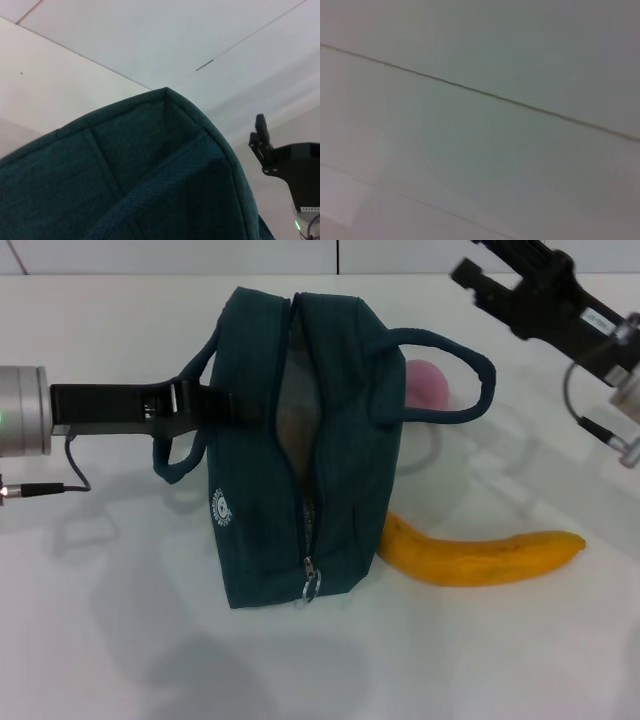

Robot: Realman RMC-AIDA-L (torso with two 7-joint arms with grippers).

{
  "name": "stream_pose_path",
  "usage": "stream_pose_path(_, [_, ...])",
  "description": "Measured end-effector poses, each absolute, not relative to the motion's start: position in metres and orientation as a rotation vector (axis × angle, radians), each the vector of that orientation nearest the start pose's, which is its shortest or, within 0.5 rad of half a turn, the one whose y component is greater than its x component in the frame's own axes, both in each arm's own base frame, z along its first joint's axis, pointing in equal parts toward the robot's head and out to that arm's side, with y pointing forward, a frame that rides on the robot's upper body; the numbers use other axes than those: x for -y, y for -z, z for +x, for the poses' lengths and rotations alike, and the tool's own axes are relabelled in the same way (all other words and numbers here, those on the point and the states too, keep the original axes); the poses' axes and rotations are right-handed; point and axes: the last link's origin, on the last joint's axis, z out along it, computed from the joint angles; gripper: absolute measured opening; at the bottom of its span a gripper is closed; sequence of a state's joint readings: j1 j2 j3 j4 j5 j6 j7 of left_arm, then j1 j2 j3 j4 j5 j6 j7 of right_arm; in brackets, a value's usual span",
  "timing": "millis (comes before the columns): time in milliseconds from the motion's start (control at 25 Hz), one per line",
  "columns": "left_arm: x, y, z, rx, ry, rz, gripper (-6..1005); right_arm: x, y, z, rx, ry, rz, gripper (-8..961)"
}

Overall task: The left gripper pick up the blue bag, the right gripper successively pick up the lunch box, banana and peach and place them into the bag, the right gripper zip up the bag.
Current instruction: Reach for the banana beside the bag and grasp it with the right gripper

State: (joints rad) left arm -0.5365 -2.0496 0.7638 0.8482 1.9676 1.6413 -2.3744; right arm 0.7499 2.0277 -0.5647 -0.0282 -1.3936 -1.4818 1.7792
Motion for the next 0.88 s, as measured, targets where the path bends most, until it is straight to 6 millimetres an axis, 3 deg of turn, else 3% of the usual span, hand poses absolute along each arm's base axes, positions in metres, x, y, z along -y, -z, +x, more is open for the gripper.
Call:
stream_pose_path(160, [-0.341,-0.035,-0.238,1.725,0.789,-2.466,36,-0.371,0.005,0.219,-1.476,-1.640,-2.077,852])
stream_pose_path(520, [-0.338,-0.037,-0.245,1.728,0.810,-2.436,36,-0.359,-0.017,0.237,-1.061,-1.260,-2.410,889])
stream_pose_path(720, [-0.335,-0.037,-0.249,1.729,0.809,-2.429,36,-0.360,-0.026,0.242,-0.948,-0.979,-2.615,890])
stream_pose_path(880, [-0.334,-0.036,-0.249,1.722,0.812,-2.435,36,-0.361,-0.046,0.238,-0.900,-0.806,-2.762,888])
